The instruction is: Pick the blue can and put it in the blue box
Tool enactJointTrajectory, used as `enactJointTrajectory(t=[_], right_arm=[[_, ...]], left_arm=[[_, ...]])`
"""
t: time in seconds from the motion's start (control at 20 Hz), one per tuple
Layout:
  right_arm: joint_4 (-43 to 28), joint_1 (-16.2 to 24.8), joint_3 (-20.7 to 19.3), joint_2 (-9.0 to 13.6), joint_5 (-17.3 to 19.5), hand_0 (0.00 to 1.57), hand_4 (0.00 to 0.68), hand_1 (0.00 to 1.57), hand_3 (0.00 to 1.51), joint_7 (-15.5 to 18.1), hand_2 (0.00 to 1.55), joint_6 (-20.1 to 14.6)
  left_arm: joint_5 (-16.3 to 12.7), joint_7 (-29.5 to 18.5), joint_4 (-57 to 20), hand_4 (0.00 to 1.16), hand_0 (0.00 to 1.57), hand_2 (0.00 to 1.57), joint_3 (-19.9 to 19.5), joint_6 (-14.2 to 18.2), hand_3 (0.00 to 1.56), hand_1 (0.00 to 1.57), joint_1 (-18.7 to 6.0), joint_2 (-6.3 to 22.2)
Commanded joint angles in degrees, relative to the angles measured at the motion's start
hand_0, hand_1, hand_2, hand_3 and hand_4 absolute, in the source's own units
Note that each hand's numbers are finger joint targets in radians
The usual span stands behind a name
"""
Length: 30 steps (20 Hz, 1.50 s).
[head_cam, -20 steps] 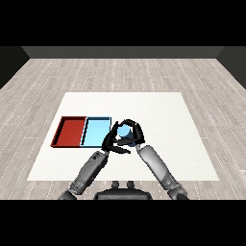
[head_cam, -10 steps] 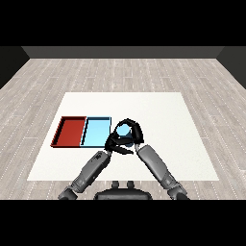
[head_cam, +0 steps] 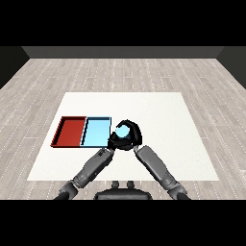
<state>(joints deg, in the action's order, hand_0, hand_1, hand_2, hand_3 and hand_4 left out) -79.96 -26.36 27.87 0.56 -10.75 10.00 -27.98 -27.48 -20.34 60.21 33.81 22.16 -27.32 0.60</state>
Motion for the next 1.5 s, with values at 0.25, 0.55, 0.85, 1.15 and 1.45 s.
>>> enactJointTrajectory(t=[0.25, 0.55, 0.85, 1.15, 1.45], right_arm=[[-1.78, 0.16, 2.39, -0.53, -4.17, 1.46, 0.631, 1.46, 1.40, 1.14, 1.44, -2.19], [-6.05, 0.80, 3.06, -0.55, -3.24, 1.41, 0.588, 1.41, 1.39, -2.55, 1.44, -3.29], [-1.97, 1.52, 0.16, 0.01, -0.43, 0.00, 0.000, 0.00, 0.00, -2.71, 0.00, 4.90], [-3.36, 5.27, 3.16, -0.54, 0.26, 0.00, 0.000, 0.00, 0.00, -0.15, 0.00, 2.29], [-7.37, 6.14, -2.30, -0.54, 0.62, 0.00, 0.000, 0.00, 0.00, -1.94, 0.00, 4.93]], left_arm=[[-10.44, -7.75, -4.04, 0.84, 1.57, 1.57, -0.13, -1.87, 1.48, 1.57, 0.44, -0.57], [-13.70, -15.26, -8.67, 1.07, 1.57, 1.57, 1.94, -0.87, 1.51, 1.57, -3.05, -0.59], [-11.78, -16.49, -6.32, 1.12, 1.57, 1.57, 1.21, 0.74, 1.54, 1.57, -2.43, -0.60], [-10.30, -15.23, -3.93, 1.13, 1.57, 1.57, 0.94, 0.62, 1.53, 1.57, 0.11, -0.59], [-10.67, -21.46, -11.37, 1.14, 1.57, 1.57, -1.15, -1.49, 1.53, 1.57, -0.98, -0.59]])
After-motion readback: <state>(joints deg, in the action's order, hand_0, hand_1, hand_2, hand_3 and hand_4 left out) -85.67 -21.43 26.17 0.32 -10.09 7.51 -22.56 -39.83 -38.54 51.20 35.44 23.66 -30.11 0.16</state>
